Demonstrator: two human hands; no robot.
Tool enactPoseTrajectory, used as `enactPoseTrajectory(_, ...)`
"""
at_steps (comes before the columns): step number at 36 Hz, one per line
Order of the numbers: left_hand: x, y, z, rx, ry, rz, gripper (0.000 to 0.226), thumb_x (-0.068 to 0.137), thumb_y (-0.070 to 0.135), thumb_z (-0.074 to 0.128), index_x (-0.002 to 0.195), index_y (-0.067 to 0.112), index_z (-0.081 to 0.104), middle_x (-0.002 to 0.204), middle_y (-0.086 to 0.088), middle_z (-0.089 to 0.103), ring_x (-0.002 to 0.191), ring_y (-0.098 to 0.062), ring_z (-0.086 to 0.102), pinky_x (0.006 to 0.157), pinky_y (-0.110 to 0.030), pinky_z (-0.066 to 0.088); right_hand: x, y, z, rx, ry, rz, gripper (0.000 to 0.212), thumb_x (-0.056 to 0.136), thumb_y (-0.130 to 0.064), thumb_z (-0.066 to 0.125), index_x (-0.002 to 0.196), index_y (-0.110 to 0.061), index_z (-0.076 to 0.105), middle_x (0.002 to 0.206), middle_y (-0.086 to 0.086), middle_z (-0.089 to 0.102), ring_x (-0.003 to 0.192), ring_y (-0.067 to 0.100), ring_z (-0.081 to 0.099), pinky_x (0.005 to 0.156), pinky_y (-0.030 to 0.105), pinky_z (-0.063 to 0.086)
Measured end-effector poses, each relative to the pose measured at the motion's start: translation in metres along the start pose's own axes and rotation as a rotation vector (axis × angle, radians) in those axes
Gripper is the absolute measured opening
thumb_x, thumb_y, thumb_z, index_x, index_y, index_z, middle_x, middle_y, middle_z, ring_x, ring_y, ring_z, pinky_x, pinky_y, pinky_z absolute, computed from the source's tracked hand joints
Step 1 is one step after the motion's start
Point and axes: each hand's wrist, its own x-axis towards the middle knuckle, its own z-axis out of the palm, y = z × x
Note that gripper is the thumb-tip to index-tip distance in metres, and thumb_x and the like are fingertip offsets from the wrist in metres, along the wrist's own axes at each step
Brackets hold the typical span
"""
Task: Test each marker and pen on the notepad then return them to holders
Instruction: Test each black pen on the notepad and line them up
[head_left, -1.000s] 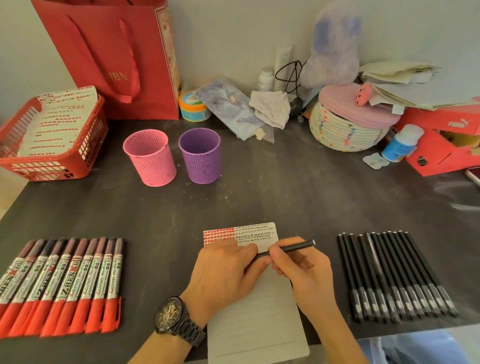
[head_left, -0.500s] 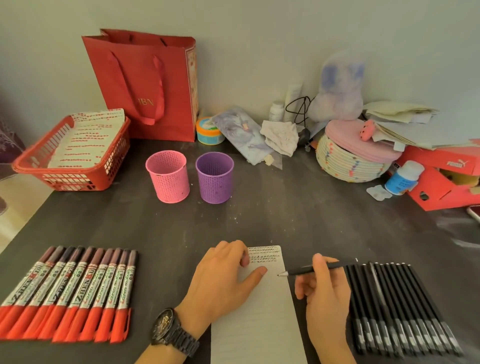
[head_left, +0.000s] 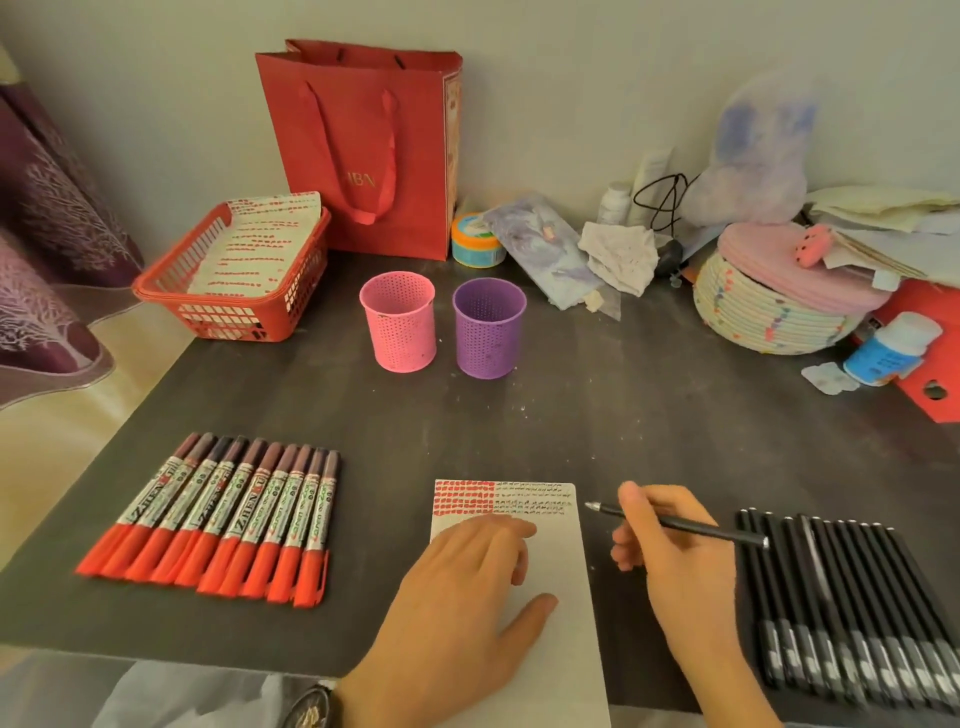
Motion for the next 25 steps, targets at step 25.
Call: enactPoseTrajectory(25,0.025,0.017,0.038,0.055,0.072,0.104,0.028,0.091,0.060,0.040,0.092,0.041,0.019,0.136,0.013,0.059,0.123,-0.012,0.057,0.098,-0.026,0.038,0.036,0.025,0.017,-0.286,0.056,-0.025,0.034,0.090,-0.029,0.071,0.062,-0.018,0.055,0.047,-0.001,0.061,0.044,0.006,0.060,0.053,0.016,0.046)
